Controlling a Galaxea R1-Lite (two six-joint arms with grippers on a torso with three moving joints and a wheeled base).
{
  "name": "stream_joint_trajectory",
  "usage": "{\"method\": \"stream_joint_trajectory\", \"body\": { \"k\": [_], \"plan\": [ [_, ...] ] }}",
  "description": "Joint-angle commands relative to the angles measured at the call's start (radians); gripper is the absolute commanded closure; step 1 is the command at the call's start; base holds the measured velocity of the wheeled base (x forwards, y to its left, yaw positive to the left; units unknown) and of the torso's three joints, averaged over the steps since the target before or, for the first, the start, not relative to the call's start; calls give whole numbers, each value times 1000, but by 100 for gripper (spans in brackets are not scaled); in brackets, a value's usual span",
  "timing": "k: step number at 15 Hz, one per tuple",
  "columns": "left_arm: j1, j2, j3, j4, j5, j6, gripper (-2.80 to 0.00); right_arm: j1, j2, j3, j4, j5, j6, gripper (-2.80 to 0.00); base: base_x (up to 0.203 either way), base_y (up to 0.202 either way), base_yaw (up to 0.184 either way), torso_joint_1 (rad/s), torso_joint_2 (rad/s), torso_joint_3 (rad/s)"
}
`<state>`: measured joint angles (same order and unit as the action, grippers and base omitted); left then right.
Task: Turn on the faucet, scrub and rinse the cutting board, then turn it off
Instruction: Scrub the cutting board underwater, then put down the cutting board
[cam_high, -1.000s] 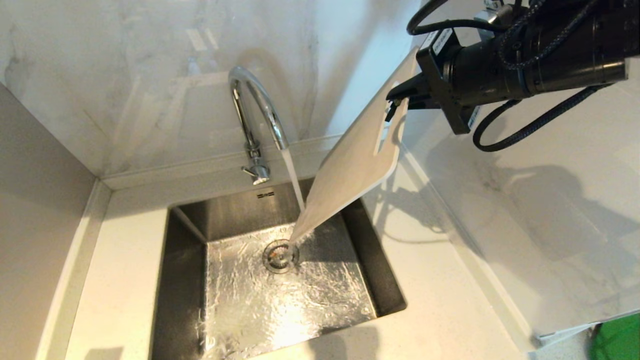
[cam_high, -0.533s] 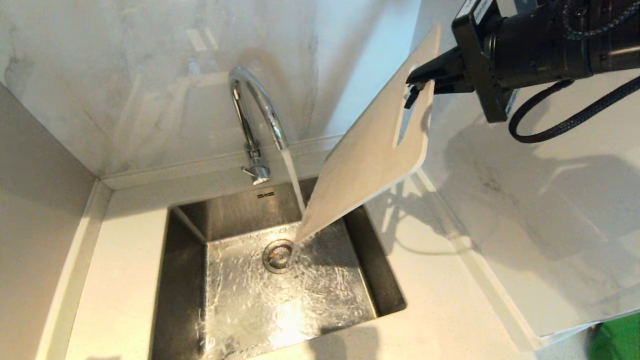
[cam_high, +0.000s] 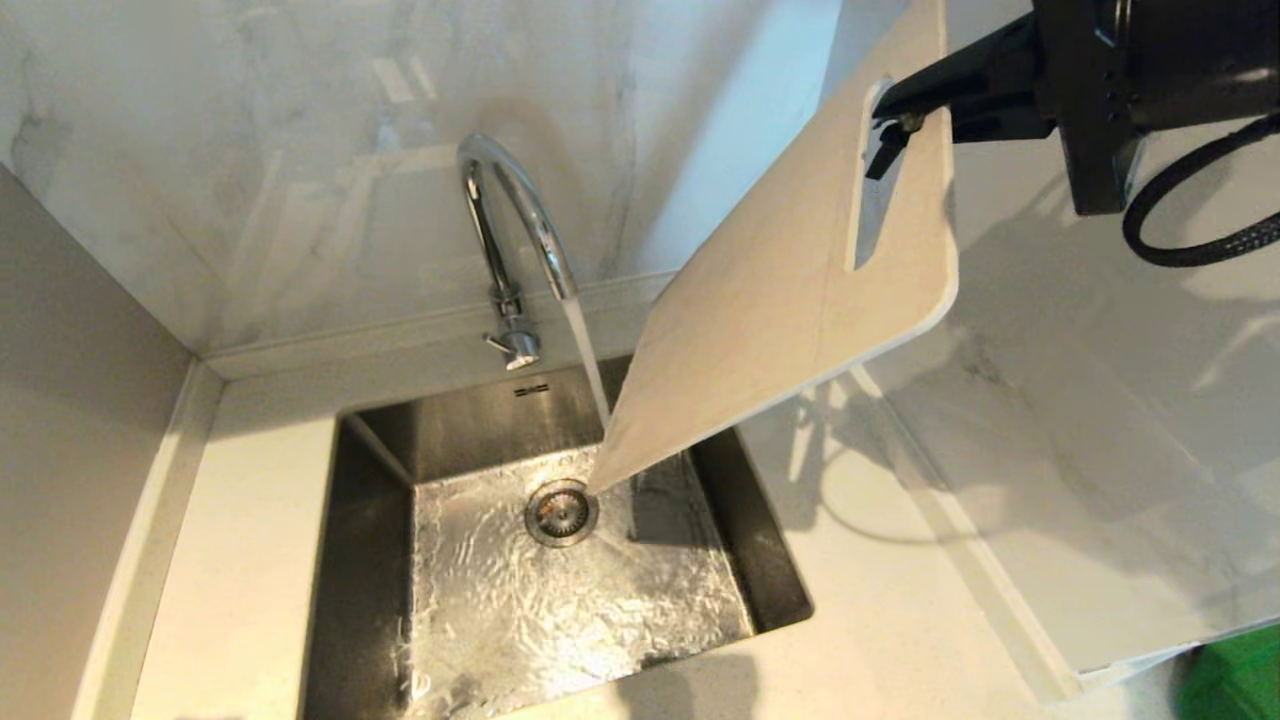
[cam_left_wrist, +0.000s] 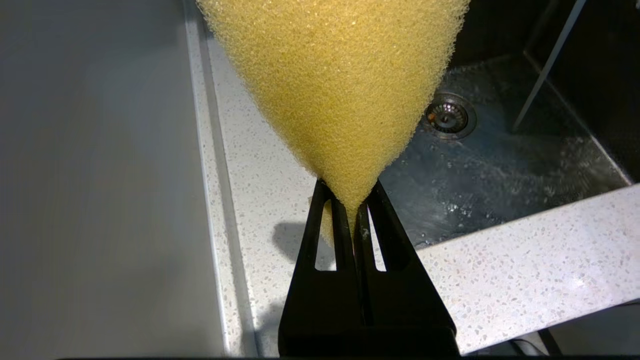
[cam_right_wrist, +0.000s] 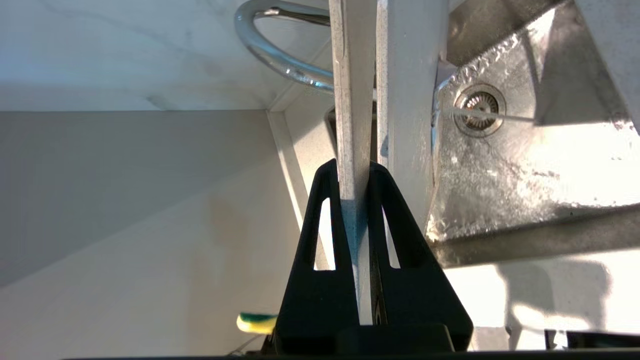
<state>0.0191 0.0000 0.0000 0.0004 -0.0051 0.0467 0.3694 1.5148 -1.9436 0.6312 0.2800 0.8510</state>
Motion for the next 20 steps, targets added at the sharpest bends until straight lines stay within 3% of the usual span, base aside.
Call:
{"method": "stream_joint_trajectory", "body": {
  "k": [1,5,7,9,12,20],
  "plan": [
    [1,-3,0,0,3,-25,0,0,-62,0,40,3,4,0,0,0,0,0,0,0],
    [1,-3,1,0,4,-41,0,0,-130,7,130,0,-5,0,0,0,0,0,0,0],
    [1,-3,0,0,4,-41,0,-1,-160,8,223,-10,-68,0,0,0,0,0,0,0],
    [0,-3,0,0,4,-41,0,1,-171,9,279,-82,-130,0,0,0,0,0,0,0],
    [1,-3,1,0,4,-41,0,0,-171,23,288,-148,-139,0,0,0,0,0,0,0],
    [1,-3,0,0,4,-41,0,13,-160,85,311,-147,-134,0,0,0,0,0,0,0]
  ]
}}
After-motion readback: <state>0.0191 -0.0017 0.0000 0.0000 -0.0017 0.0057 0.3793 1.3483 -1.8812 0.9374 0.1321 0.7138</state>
